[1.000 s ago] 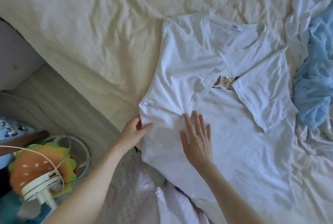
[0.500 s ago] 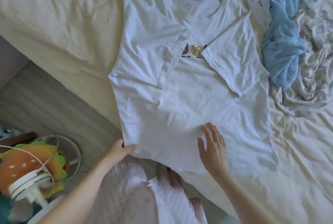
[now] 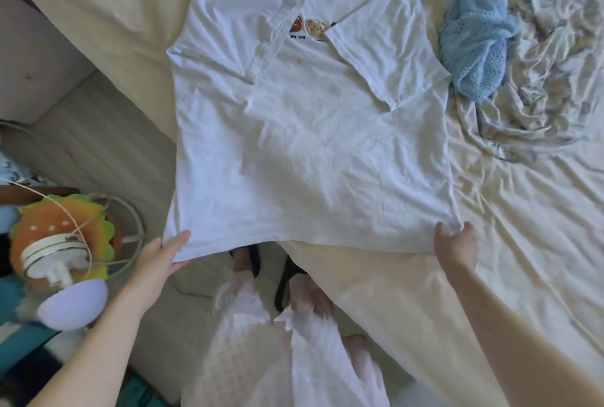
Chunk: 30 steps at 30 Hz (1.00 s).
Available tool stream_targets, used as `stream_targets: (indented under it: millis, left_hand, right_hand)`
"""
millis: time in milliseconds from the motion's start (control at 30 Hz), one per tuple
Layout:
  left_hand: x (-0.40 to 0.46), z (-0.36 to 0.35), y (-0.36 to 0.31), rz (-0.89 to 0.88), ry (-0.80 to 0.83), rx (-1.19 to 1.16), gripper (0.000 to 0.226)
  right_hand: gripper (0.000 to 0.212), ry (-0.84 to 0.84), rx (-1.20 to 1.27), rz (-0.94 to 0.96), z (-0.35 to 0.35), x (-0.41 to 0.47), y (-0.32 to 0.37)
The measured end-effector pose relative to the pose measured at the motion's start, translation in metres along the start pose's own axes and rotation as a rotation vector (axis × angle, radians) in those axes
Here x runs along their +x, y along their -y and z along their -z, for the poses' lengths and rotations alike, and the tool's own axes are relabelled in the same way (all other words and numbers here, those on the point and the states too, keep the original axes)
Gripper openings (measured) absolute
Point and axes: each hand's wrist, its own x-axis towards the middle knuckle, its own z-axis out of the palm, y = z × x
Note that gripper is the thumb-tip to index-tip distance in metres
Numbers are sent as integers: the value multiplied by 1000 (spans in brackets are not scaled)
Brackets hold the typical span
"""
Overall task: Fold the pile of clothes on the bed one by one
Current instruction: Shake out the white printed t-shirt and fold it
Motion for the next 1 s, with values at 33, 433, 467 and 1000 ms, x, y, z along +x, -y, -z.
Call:
stream_targets:
  millis: [33,433,467,1000]
  left_hand:
    - [-4,3,1,10,19,-117,28]
    - [-27,-2,6,13,-79,-612,27]
    - [-28,-3,6,9,-108,-618,26]
    - [-137,3,10,99,-391,-593,40]
  right_hand:
    - [54,31,111,-79,0,5,-6]
    - [8,351,1181,-544,15,16,-42]
    - [8,359,1241,-547,17,15,-42]
    - [18,207,1218,-614,89,-50,-86]
